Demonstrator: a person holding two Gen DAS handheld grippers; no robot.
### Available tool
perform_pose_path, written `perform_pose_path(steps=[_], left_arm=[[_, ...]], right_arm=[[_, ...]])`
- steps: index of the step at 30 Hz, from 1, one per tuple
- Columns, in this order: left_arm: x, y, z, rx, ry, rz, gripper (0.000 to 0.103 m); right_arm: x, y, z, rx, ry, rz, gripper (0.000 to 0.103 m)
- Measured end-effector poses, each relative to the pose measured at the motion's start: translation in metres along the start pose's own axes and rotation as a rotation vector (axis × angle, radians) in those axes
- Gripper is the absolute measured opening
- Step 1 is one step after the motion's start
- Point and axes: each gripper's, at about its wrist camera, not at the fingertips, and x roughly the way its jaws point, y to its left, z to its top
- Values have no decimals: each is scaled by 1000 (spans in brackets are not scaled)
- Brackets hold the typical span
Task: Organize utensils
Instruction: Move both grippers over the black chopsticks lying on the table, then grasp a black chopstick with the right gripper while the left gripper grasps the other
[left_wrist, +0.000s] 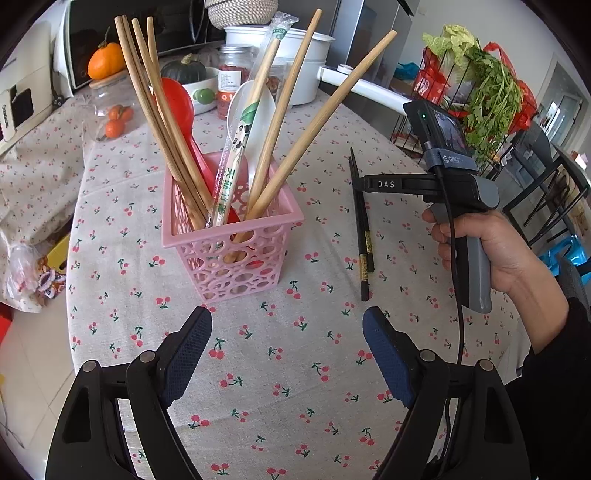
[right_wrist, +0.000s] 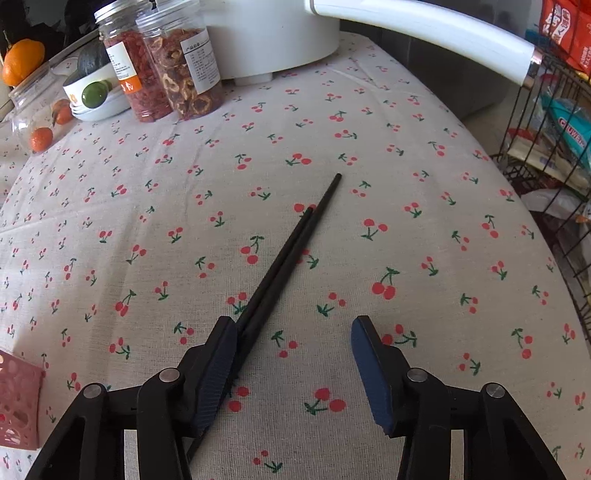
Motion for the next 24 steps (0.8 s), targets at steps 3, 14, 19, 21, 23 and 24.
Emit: perform_pose_path(steps=[3, 14, 19, 21, 23, 24], left_arm=[[0, 0, 0, 0, 0, 1, 86], [-4, -5, 2, 17, -15, 9, 86], [-2, -31, 4, 75, -26, -9, 84], [2, -46, 7, 100, -28, -17, 77], [10, -63, 12, 93, -18, -44, 71], [16, -72, 14, 96, -10, -54, 66]], right_arm=[[-1, 4, 1, -11, 17, -2, 44], [-2, 1, -1, -28, 80, -78, 9], [-19, -36, -16, 67, 115, -27, 4], [-31, -53, -22, 114, 114, 1, 4], [-44, -69, -27, 152, 112, 22, 4], [-50, -75, -29, 165, 109, 35, 4]])
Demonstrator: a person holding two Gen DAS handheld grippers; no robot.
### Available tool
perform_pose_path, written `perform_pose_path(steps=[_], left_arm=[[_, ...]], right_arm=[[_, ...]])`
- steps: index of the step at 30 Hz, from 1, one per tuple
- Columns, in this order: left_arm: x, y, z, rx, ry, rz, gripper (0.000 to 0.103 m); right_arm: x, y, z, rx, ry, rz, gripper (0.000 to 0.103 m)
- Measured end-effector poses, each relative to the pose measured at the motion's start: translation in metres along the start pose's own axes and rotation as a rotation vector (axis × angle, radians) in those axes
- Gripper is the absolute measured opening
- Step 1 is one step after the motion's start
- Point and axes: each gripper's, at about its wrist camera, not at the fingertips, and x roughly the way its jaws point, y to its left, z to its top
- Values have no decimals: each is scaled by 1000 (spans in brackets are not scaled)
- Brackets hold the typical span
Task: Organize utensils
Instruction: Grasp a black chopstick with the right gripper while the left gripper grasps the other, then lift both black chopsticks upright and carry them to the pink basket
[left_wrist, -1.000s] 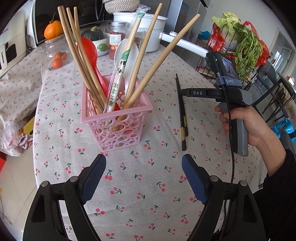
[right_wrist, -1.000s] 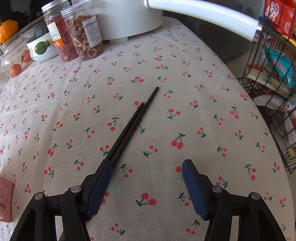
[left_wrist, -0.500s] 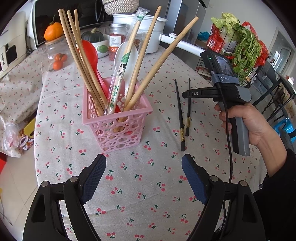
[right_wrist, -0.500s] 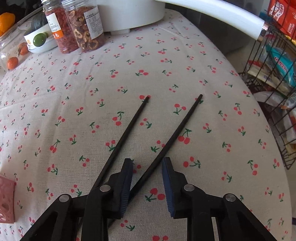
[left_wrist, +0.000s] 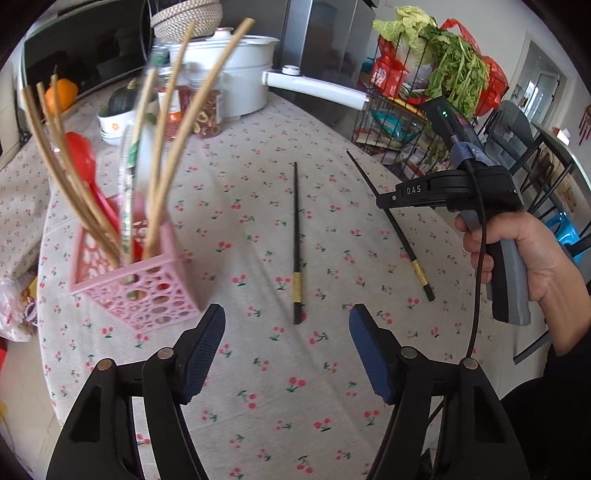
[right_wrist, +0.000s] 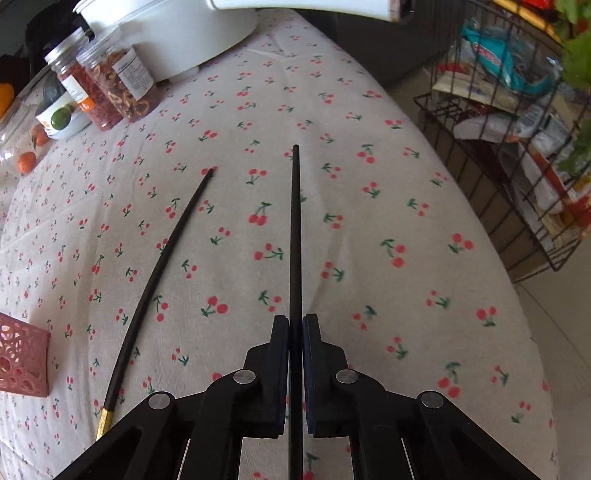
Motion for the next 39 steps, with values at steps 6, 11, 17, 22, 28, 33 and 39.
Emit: perform_pose_path(steps=[6, 11, 17, 22, 28, 33, 39], left_arm=[[47, -50, 33, 86, 52, 29, 40], [95, -57, 76, 75, 108, 105, 31], [151, -39, 112, 34, 172, 213, 27], [175, -35, 123, 53, 185, 254, 25], [182, -34, 133, 74, 217, 235, 19], [182, -29, 137, 21, 236, 216, 5], [135, -53, 125, 72, 157, 153, 5]], right_arm=[[-28, -14, -6, 39, -20, 92, 4], [-34, -16, -8, 41, -19, 147, 4], [-36, -29, -8, 74, -7, 187, 4], [-38, -32, -7, 70, -6, 192, 4], [-36, -31, -8, 66, 3, 174, 4], [-35, -28, -6, 80, 13, 159, 4], [-60, -27, -8, 108, -29, 143, 4]])
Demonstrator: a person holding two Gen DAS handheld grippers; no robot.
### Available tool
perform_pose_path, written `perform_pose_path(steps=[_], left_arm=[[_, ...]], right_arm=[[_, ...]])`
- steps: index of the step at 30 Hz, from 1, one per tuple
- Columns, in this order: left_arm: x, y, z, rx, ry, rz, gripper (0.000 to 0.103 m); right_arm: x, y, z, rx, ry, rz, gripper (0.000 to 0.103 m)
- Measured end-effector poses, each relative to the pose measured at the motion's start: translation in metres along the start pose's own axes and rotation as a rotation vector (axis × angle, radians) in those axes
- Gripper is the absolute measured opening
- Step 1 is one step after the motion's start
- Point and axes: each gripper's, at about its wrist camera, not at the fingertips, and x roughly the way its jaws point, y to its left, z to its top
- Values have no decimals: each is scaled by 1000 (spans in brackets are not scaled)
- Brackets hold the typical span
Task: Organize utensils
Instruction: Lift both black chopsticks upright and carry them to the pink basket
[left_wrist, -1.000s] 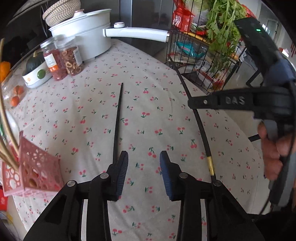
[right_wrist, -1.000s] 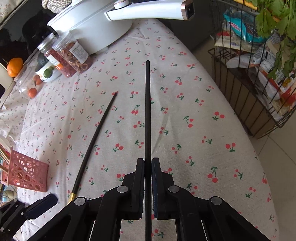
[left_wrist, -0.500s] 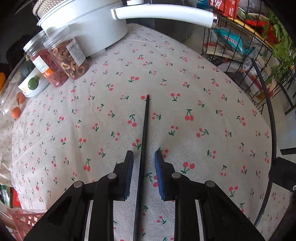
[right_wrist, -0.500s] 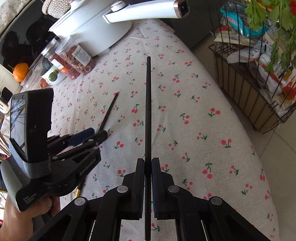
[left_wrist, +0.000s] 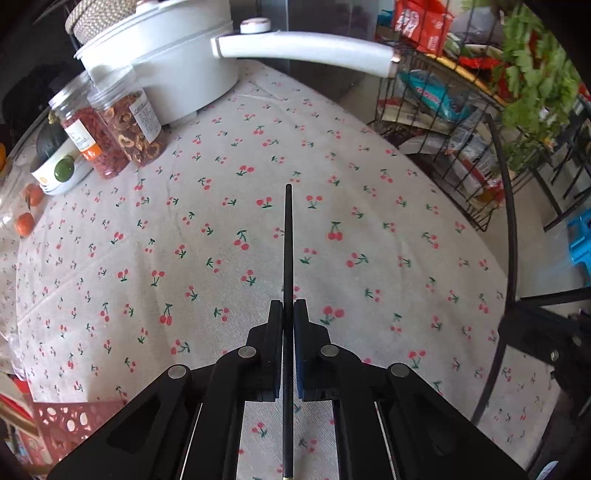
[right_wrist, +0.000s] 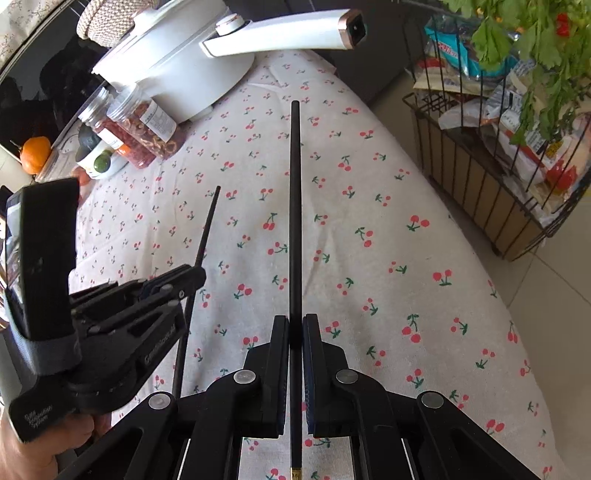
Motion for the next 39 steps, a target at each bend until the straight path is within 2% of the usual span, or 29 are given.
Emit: perform_pose_path(steps=[5, 10, 15, 20, 22, 32, 35, 39], left_arm=[[-60, -8, -29, 30, -96, -51, 5], [-125, -4, -61, 50, -206, -81, 5], [-181, 10, -93, 44, -301, -95, 5], [-228, 41, -126, 4, -434, -96, 5], [-241, 55, -140, -35, -476, -86, 5], [-290, 118, -156, -158, -610, -63, 5], [-306, 129, -161, -171, -672, -23, 5], [-320, 141, -163, -172, -738, 84, 5]], right_arm=[[-35, 5, -7, 28, -69, 11, 4], [-70, 28, -16, 9, -144, 41, 4], [-95, 62, -27, -51, -207, 53, 4], [-113, 89, -36, -121, -255, 61, 4], [-117, 95, -39, -145, -259, 80, 4], [-129, 138, -56, -282, -290, 124, 4], [-130, 150, -61, -306, -298, 138, 4], [-131, 164, -63, -332, -304, 158, 4]])
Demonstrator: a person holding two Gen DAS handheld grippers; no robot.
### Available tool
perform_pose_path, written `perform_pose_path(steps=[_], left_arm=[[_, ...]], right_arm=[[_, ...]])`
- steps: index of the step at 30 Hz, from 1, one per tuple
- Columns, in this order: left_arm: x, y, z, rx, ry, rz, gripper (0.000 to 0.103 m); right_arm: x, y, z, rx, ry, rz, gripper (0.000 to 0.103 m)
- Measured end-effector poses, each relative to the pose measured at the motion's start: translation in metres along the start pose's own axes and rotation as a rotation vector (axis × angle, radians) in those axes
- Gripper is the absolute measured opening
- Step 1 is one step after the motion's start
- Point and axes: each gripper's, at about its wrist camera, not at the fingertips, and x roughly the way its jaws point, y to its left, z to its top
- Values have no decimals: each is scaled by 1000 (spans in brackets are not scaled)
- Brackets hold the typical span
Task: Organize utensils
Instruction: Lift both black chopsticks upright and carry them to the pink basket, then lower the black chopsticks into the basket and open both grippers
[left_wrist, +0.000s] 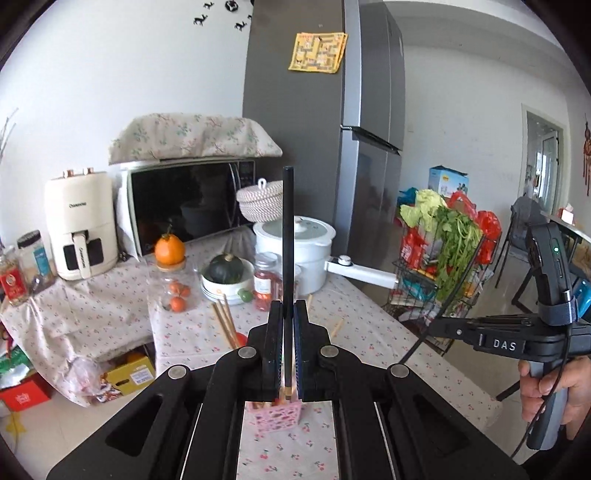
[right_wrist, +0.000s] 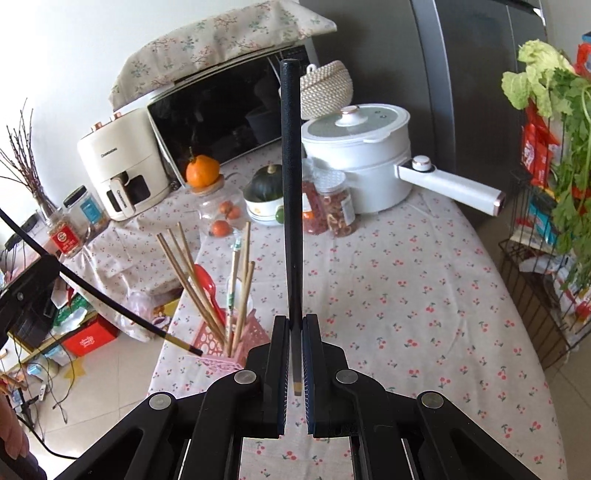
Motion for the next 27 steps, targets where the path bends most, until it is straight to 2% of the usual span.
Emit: perform_pose_path(steps=[5, 8, 13, 16, 18, 20, 22, 24, 25, 27], left_arm=[[18, 15, -2, -25, 4, 37, 5], [34, 18, -7, -20, 36, 51, 5], [69, 25, -20, -46, 138, 42, 5], [94, 27, -32, -26, 218, 32, 5], [103, 29, -40, -22, 233, 68, 6], [108, 31, -42, -34, 264, 69, 8], [106, 33, -43, -51, 275, 49, 21], [100, 34, -44, -55, 270, 58, 55], [97, 34, -44, -58, 263, 61, 59], [92, 37, -46, -69, 275, 54, 60]], right_arm=[[10, 13, 0, -19, 10, 17, 4], [17, 19, 0, -23, 20, 22, 4], [22, 25, 0, -26, 24, 30, 4], [26, 26, 1, -25, 30, 31, 4], [28, 27, 0, -24, 33, 32, 4], [29, 29, -1, -26, 35, 36, 4], [29, 31, -1, -33, 32, 42, 4], [29, 32, -1, -39, 27, 50, 4], [29, 34, -1, -40, 25, 54, 4], [29, 36, 0, -39, 20, 66, 4]])
